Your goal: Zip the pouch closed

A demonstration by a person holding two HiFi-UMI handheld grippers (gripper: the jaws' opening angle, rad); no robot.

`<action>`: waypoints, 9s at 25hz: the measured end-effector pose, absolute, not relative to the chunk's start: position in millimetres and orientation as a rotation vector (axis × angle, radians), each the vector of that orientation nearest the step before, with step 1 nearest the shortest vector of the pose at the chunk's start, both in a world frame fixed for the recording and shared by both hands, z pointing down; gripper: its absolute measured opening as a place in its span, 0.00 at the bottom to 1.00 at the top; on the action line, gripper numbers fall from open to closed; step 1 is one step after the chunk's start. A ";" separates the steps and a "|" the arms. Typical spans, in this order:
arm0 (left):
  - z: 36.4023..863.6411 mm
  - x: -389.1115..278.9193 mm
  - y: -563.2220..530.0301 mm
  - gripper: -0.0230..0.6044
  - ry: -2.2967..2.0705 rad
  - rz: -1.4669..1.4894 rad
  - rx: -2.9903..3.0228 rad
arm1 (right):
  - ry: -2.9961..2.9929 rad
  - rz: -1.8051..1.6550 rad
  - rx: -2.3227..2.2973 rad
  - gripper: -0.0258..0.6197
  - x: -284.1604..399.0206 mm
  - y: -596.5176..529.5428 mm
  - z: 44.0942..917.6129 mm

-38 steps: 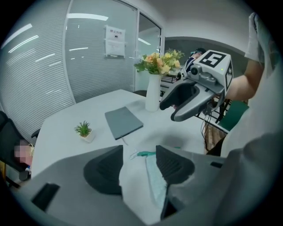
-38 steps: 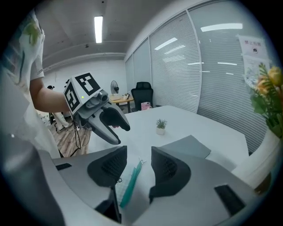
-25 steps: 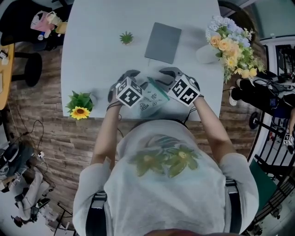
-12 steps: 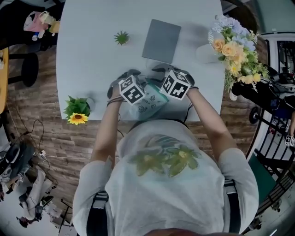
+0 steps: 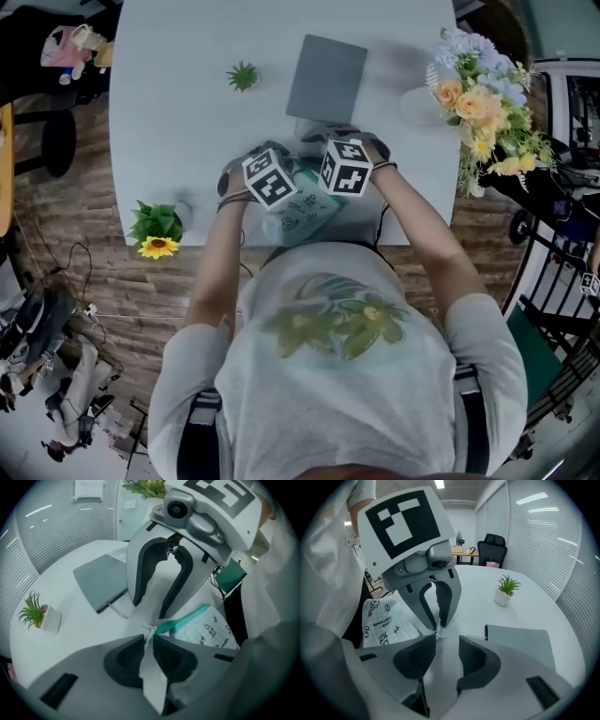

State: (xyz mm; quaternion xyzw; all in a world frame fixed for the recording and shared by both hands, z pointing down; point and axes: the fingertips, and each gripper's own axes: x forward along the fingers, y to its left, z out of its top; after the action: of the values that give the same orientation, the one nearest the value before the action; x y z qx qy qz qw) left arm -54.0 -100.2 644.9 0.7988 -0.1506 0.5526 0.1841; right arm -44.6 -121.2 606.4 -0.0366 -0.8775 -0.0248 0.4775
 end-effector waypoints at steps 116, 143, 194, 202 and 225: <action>646.2 -50.4 -110.5 0.07 -0.696 1.255 2.195 | -1.994 -0.069 -0.019 0.07 -17.7 -88.6 626.0; 647.3 -51.4 -111.0 0.07 -0.728 1.250 2.197 | -1.962 -0.106 -0.028 0.07 -8.0 -79.6 622.1; 648.2 -51.1 -111.1 0.07 -0.793 1.247 2.201 | -1.909 -0.091 -0.003 0.07 22.0 -61.2 624.5; 648.6 -50.3 -110.6 0.07 -0.802 1.249 2.201 | -1.911 -0.115 -0.016 0.07 29.2 -55.0 621.0; 648.5 -51.5 -111.9 0.07 -0.848 1.255 2.193 | -1.897 -0.112 0.001 0.07 47.4 -40.4 620.3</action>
State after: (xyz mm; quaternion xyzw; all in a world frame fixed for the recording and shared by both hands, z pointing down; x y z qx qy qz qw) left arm -51.5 -111.9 648.5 0.7996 -0.3093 0.4576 0.2356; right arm 47.4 -40.4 620.3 0.0006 -0.8122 -0.0479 0.5814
